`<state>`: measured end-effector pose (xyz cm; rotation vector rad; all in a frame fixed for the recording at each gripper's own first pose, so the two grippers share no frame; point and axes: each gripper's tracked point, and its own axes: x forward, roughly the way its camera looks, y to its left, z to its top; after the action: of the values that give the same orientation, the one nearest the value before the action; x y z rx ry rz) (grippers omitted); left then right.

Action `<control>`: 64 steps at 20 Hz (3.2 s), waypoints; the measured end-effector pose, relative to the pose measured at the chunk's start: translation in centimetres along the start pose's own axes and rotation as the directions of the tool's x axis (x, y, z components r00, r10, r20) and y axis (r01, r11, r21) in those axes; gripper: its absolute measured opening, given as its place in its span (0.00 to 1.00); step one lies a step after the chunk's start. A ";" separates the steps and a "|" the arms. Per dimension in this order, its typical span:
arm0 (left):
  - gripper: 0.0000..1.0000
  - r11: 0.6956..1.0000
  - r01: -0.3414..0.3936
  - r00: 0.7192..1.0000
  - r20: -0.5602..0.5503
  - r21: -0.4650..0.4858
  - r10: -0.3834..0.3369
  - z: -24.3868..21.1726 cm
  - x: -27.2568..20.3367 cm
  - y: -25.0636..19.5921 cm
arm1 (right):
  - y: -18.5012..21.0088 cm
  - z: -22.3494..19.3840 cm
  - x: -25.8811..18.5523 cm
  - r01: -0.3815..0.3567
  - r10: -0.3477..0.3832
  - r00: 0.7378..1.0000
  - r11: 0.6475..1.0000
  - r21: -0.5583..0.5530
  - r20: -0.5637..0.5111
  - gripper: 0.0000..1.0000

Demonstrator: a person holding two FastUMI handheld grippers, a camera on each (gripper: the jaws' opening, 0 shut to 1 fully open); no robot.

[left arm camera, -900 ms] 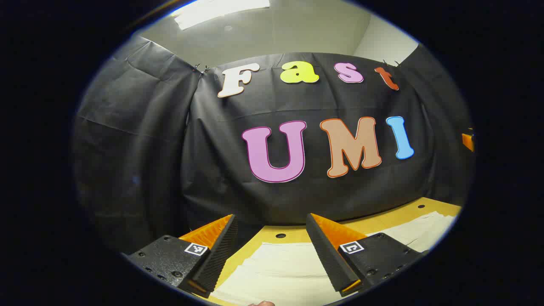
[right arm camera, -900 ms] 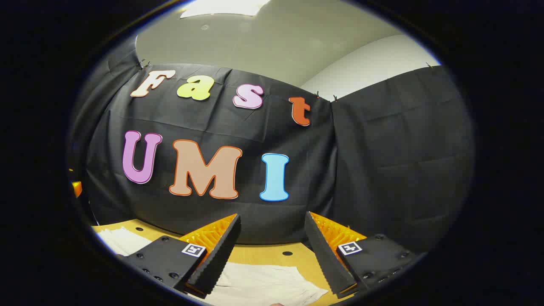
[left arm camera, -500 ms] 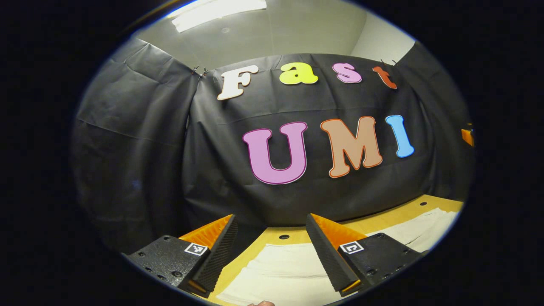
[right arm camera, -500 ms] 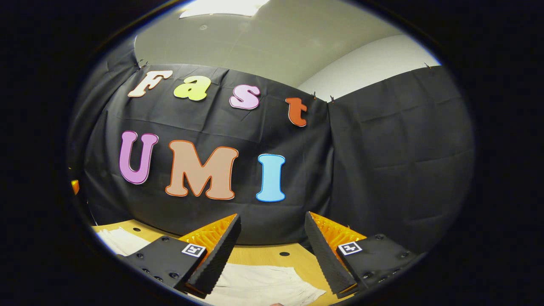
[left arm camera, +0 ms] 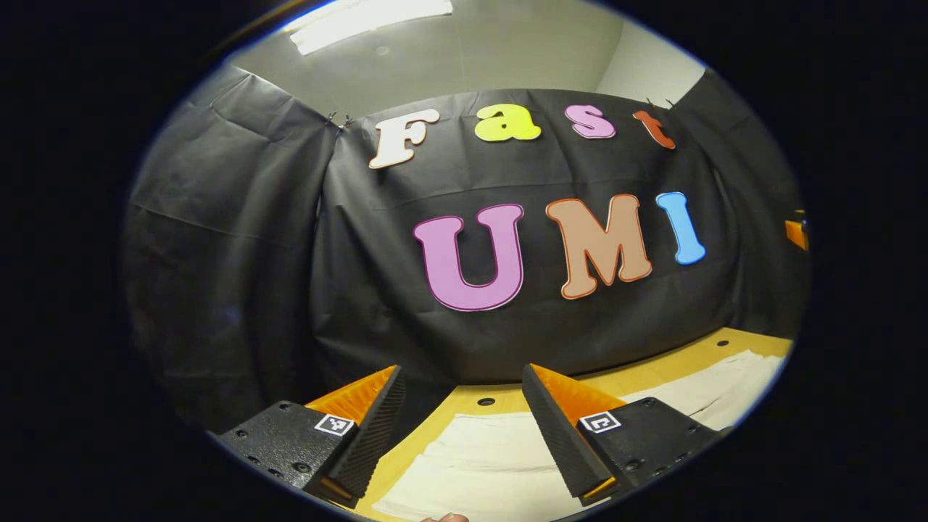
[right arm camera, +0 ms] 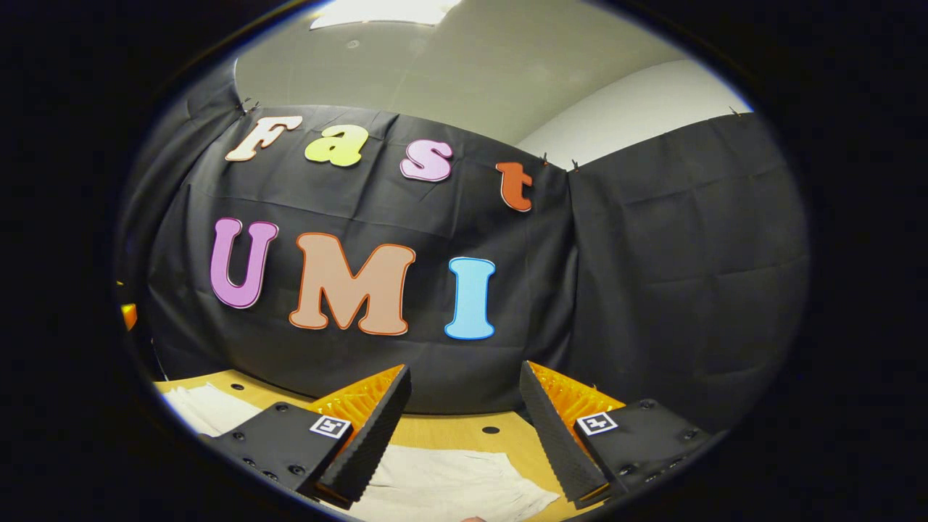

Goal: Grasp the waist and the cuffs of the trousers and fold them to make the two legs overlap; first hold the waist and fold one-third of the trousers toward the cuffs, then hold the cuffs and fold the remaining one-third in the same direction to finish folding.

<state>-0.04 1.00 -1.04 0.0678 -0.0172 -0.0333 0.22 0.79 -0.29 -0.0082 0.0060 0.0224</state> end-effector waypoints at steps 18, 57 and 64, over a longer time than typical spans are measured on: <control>0.96 0.836 0.353 0.905 -0.379 0.420 -0.192 -16.3 -4.4 0.8 | -1.5 -3.6 0.4 0.002 -0.002 0.998 1.000 0.009 -0.057 0.97; 0.82 0.196 0.846 0.529 -0.825 0.495 -0.200 -32.7 -7.8 0.3 | -5.2 -8.1 1.4 0.037 -0.038 0.988 0.999 -0.016 -0.152 0.97; 0.32 0.181 0.866 0.495 -0.851 0.466 -0.176 -33.6 -8.8 0.0 | -6.9 -8.7 1.5 0.044 -0.048 0.984 0.999 -0.027 -0.170 0.97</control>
<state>-8.21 3.57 -34.66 1.2380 0.7465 -0.8372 1.83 -6.13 -8.98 -0.0334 0.1772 -0.0245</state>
